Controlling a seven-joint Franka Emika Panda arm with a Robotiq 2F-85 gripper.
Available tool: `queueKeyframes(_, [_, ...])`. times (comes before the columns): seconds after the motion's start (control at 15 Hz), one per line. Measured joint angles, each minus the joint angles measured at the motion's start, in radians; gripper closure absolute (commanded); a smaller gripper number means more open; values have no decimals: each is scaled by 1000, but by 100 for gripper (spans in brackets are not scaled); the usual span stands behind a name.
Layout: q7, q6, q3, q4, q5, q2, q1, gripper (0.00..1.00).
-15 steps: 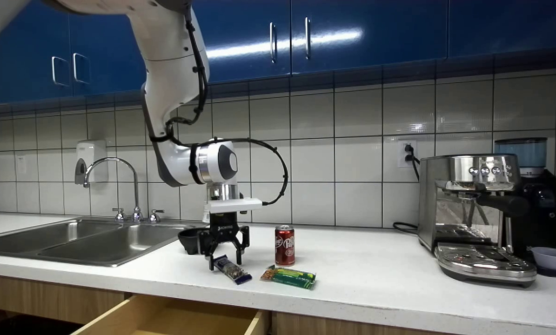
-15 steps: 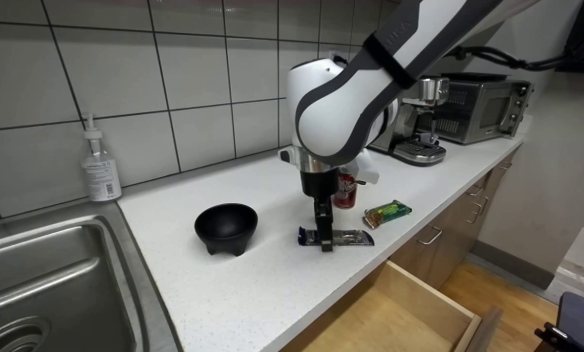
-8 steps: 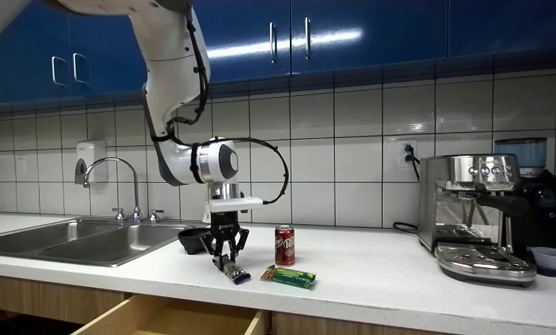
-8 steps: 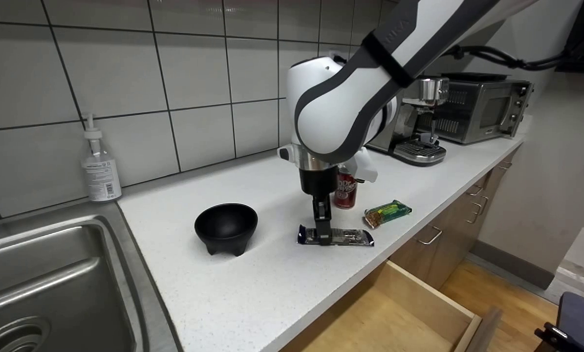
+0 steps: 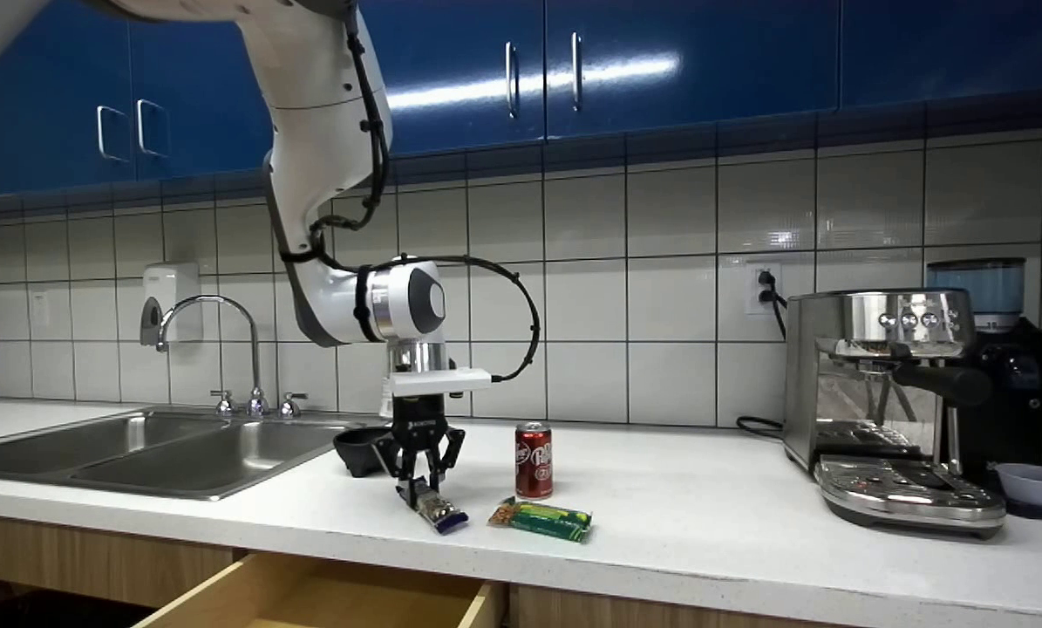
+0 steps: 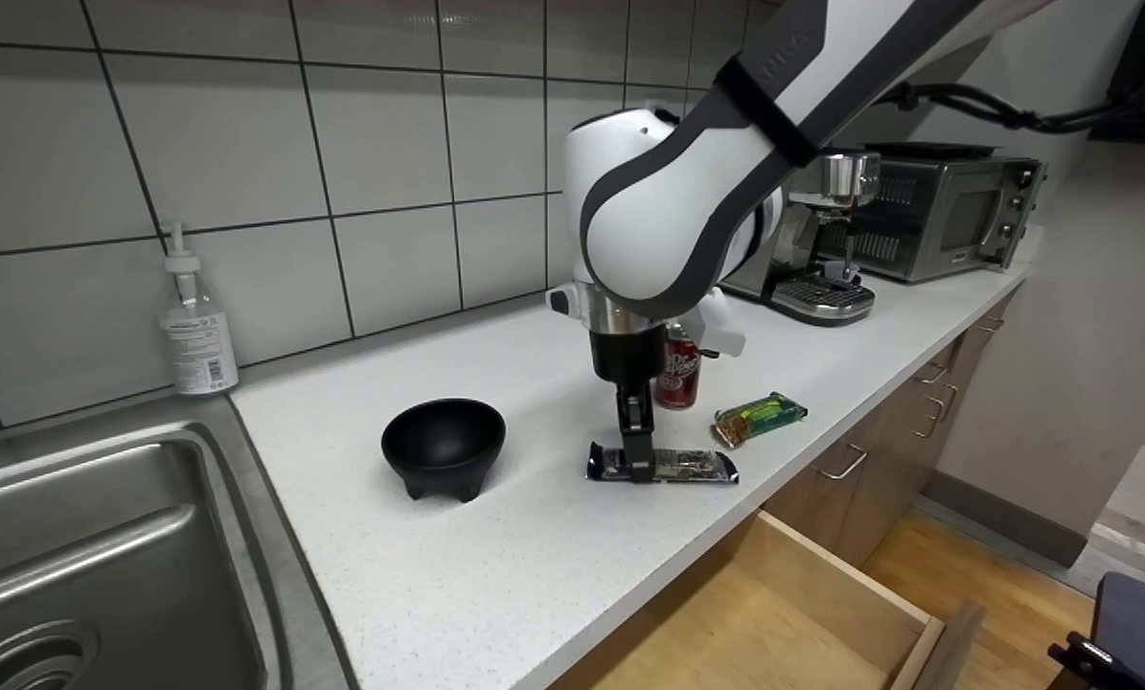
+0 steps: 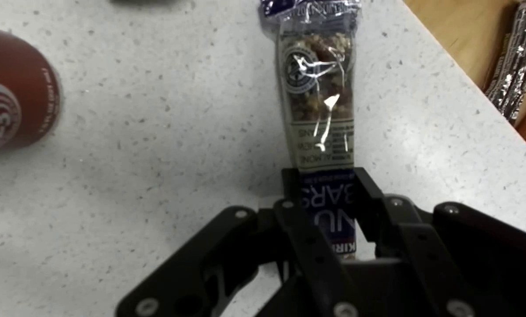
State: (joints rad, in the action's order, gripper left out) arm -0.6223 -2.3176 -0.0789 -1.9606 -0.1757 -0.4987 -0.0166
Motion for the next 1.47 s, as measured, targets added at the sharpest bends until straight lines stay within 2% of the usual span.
queueKeyframes(0.53, [66, 21, 1, -101, 73, 85, -9, 92])
queueKeyframes(1.0, [225, 21, 1, -227, 77, 169, -1, 92])
queueKeyframes(1.47, [423, 17, 1, -337, 90, 226, 37, 92])
